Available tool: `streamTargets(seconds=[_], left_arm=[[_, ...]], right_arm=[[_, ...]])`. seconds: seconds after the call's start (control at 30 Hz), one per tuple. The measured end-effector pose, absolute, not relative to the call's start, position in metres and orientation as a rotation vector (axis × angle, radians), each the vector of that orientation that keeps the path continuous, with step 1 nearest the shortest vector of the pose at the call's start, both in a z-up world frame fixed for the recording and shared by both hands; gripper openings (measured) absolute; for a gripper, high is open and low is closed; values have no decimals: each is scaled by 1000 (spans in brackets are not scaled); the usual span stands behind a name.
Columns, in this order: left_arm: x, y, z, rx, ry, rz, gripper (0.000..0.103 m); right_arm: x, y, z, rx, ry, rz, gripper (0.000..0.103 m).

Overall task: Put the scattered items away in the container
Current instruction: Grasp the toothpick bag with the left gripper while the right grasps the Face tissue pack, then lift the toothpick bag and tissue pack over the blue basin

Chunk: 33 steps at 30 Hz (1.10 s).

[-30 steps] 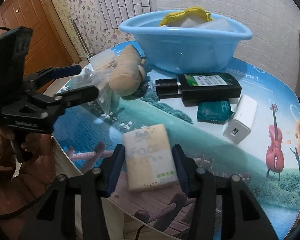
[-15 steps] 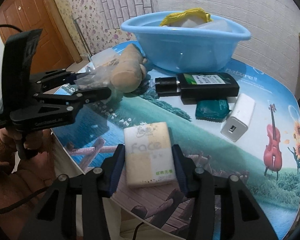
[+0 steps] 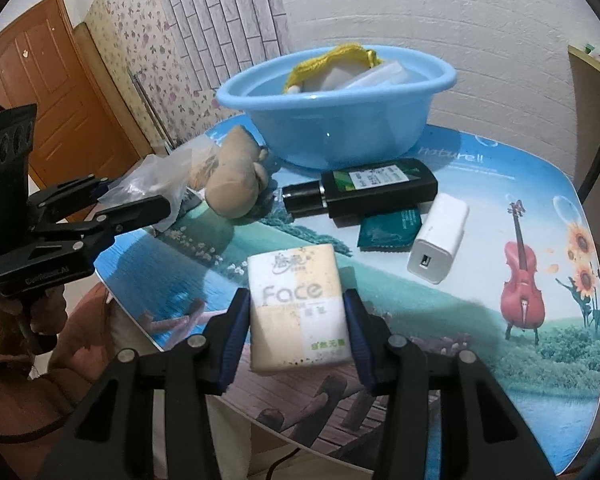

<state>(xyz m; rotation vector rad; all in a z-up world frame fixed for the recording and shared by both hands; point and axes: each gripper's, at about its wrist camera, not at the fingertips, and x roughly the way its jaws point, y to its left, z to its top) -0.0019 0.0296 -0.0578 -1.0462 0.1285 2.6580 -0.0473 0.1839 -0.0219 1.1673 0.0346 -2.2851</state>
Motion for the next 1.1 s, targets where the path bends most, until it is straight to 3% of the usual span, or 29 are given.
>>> streamTargets(seconds=[1.1], left_arm=[[-51,38,3,-905,91,2723,46]], right_arm=[[-83,180,38,985,-53,-2377,45]])
